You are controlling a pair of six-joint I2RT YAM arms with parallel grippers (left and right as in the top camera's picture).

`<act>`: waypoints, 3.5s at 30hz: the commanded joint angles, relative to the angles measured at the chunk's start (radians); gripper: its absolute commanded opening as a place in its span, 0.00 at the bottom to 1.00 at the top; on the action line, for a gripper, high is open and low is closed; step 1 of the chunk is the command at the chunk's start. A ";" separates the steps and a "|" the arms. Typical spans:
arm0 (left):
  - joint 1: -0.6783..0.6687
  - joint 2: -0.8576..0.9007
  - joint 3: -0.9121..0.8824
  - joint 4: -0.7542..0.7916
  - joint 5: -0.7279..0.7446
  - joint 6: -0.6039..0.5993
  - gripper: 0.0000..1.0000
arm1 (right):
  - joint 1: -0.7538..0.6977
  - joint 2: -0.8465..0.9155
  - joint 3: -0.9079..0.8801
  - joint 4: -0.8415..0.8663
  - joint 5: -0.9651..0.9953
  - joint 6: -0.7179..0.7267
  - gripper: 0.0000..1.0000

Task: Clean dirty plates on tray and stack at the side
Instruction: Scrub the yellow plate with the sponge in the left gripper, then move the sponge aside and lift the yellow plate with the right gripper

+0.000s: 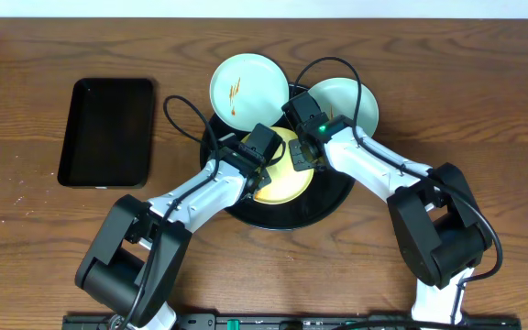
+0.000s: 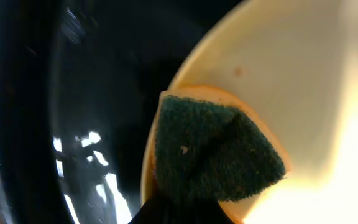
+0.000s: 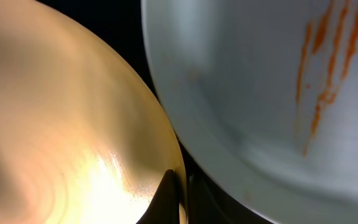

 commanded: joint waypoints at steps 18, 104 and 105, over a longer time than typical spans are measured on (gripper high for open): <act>0.004 0.021 -0.026 0.066 0.248 -0.040 0.08 | -0.002 0.021 -0.002 -0.006 0.055 0.013 0.01; 0.229 -0.453 -0.027 -0.244 -0.109 0.345 0.07 | 0.127 -0.414 0.083 0.406 0.743 -0.987 0.01; 0.229 -0.451 -0.027 -0.245 -0.108 0.345 0.07 | 0.127 -0.414 0.083 0.408 0.752 -0.987 0.01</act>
